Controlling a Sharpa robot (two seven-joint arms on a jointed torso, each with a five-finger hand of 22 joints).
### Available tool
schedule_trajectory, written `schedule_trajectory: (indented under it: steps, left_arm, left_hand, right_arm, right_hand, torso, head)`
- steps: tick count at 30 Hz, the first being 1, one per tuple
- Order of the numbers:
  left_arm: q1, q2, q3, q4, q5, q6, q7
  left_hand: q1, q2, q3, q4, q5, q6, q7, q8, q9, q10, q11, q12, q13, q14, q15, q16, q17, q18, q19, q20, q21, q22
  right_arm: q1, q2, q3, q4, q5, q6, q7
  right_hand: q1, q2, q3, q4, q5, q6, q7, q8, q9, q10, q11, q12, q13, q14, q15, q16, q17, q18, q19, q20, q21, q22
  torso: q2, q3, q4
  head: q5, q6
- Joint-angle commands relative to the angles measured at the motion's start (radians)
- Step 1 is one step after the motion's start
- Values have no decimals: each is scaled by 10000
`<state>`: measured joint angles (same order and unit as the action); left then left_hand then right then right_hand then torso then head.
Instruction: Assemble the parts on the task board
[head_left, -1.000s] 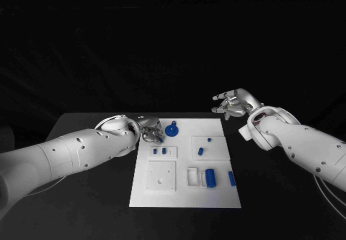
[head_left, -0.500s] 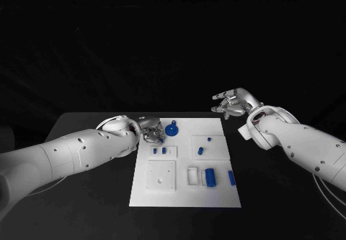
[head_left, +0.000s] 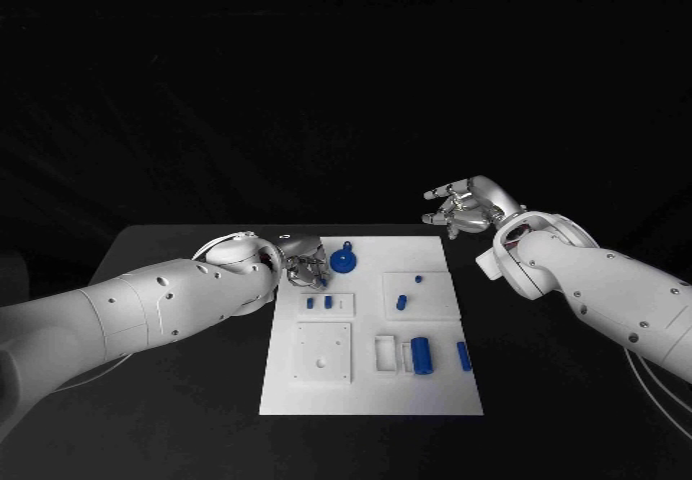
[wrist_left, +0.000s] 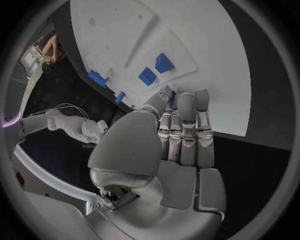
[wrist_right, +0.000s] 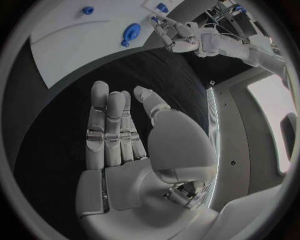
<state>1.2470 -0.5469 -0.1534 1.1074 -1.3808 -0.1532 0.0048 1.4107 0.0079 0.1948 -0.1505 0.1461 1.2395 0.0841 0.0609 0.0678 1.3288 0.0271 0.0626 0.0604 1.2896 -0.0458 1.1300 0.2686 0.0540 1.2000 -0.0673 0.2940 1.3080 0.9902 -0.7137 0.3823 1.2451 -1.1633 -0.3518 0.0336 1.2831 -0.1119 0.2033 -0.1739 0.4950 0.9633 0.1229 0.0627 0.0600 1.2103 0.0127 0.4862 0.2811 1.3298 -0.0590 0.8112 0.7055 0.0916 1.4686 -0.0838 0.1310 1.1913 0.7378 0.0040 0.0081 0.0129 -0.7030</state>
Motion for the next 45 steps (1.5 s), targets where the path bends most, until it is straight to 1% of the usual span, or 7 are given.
schedule_trajectory:
  steps: [1,11,20,29,35,38,45]
  left_arm:
    - [-64,64,-54,0,-139,487,-218]
    - [-64,70,-91,-34,-222,660,-492]
    - [-64,-20,-98,18,-43,94,-326]
    - [-65,-109,-95,25,16,-352,-281]
    - [-65,-182,-74,10,49,-513,-266]
    - [-64,-277,-44,31,173,-627,-223]
    - [-35,-611,351,-19,2432,-1019,386]
  left_hand:
    - [-7,75,-38,-11,-80,-73,9,18,-26,-81,34,-42,-5,-91,2,-55,-12,97,-105,22,20,203]
    - [23,-179,-69,-61,-211,-1104,45,-2,-57,102,-24,-24,-1,-211,-15,32,3,59,-126,26,-19,194]
    - [-43,-435,48,4,-226,-2388,-146,8,-58,290,-114,-24,-1,-158,-77,91,0,-11,-4,-36,-132,159]
    - [30,-567,126,126,-220,-2997,-175,-11,-77,185,-69,-28,-4,-183,-56,39,-31,-21,55,-35,-272,171]
    - [61,-638,183,175,-196,-3002,-109,-4,-74,-359,134,-28,-6,-266,71,-32,-67,60,32,52,-324,189]
    - [140,-682,335,123,-148,-2360,64,46,-50,-1017,379,-23,-8,-474,221,-223,-157,170,-61,158,-355,211]
    - [298,-756,811,-243,-113,-1474,419,39,-32,-777,457,-17,-3,-1157,330,-1673,-761,270,-838,336,-429,246]
  right_arm:
    - [-3,4,6,-3,11,100,88]
    - [-3,5,5,-49,9,311,5]
    - [-5,-33,5,2,-61,532,-109]
    - [-19,-71,4,78,-307,798,-248]
    - [-133,-115,3,167,-948,1042,-371]
    - [-249,-129,3,243,-1717,1163,-467]
    - [-530,-125,-1,436,-3838,1303,-763]
  right_hand:
    - [-90,-16,67,-9,42,95,32,-21,13,55,-8,37,-10,-61,18,40,-16,170,196,59,-62,10]
    - [-113,-2,64,-35,34,4,43,-26,9,6,9,-28,-60,-78,30,35,-20,168,194,66,-94,33]
    - [-116,49,77,-98,13,-44,82,-28,8,375,124,-1561,-1055,-106,99,60,-13,227,191,125,-135,100]
    - [-205,105,243,-245,-10,78,127,-22,14,734,304,-3162,-2133,-77,188,123,23,366,240,212,-120,195]
    - [-247,91,549,-440,-62,529,137,-7,27,552,433,-3765,-2174,7,240,213,53,462,313,244,-41,271]
    - [-191,141,1000,-714,-336,889,63,19,37,555,452,-4057,-2181,133,220,343,102,543,371,235,135,416]
    - [-317,131,1841,-1067,-841,1730,-116,-4,62,577,434,-4227,-2193,260,201,488,158,646,336,236,539,769]
  torso:
    - [-2,-1,8]
    - [-3,-11,8]
    - [-1,-13,7]
    - [0,-15,0]
    - [-4,-19,-9]
    - [-6,-20,-4]
    - [-4,-2,6]
  head:
    - [-9,0]
    - [-16,18]
    - [-38,44]
    - [-48,98]
    - [-93,146]
    - [-219,186]
    - [-254,167]
